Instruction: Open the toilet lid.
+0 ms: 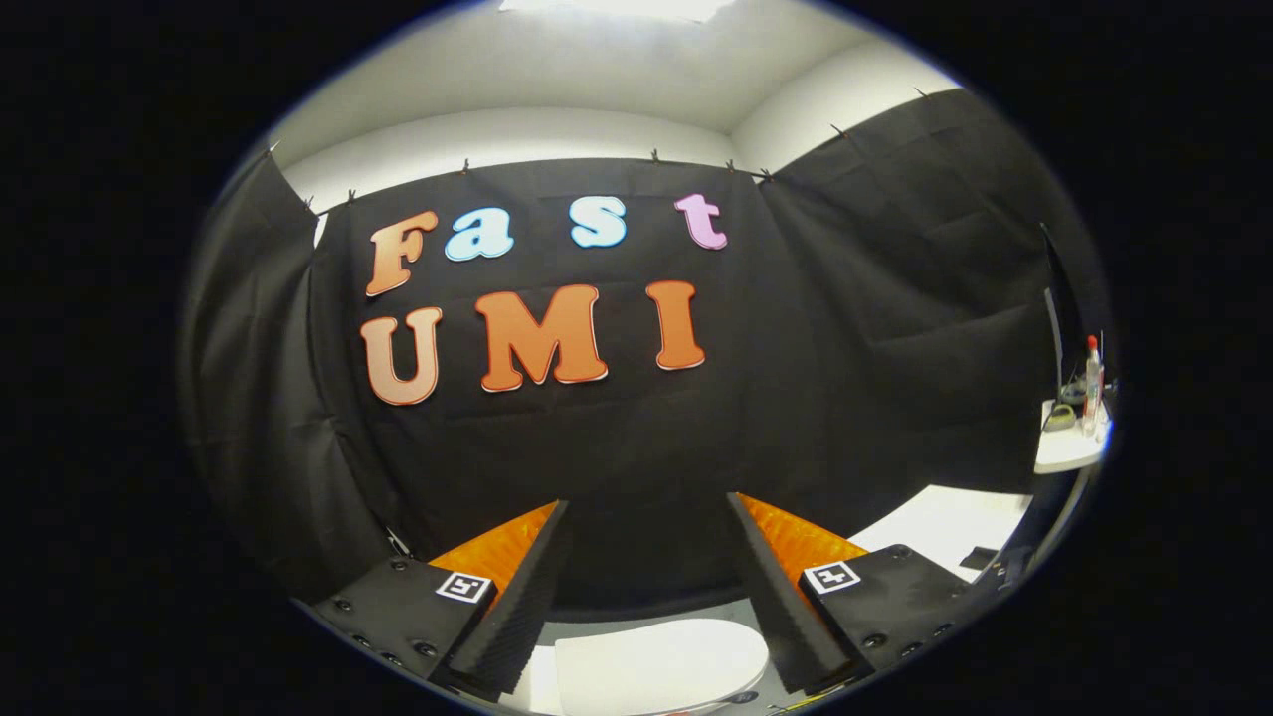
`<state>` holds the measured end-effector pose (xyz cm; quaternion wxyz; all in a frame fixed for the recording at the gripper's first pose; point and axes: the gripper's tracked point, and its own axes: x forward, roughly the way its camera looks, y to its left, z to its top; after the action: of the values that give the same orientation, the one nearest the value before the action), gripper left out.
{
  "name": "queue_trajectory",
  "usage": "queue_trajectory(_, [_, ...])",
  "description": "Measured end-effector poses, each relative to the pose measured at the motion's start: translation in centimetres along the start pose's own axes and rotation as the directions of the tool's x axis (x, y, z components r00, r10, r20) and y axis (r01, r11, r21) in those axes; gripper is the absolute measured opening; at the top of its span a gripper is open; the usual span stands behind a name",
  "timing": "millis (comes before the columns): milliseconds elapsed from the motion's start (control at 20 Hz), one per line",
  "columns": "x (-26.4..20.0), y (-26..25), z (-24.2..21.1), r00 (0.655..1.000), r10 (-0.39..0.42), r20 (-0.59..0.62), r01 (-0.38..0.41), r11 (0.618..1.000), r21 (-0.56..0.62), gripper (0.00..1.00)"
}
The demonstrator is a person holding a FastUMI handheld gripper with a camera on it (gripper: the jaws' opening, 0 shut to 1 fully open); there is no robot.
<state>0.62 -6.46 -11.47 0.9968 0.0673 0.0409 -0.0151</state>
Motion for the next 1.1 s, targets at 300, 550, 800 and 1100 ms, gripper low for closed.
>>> queue_trajectory(300, [0.9, -5.0, -9.9, 0.996, -0.003, -0.084, 0.014, 0.991, 0.131, 0.98])
queue_trajectory(550, [1.9, -9.5, -18.5, 0.985, -0.012, -0.173, 0.058, 0.964, 0.258, 0.98])
queue_trajectory(800, [0.5, -13.7, -28.3, 0.952, -0.019, -0.307, 0.135, 0.923, 0.359, 0.99])
queue_trajectory(1100, [-0.8, -16.6, -39.4, 0.891, -0.029, -0.453, 0.235, 0.883, 0.406, 0.99])
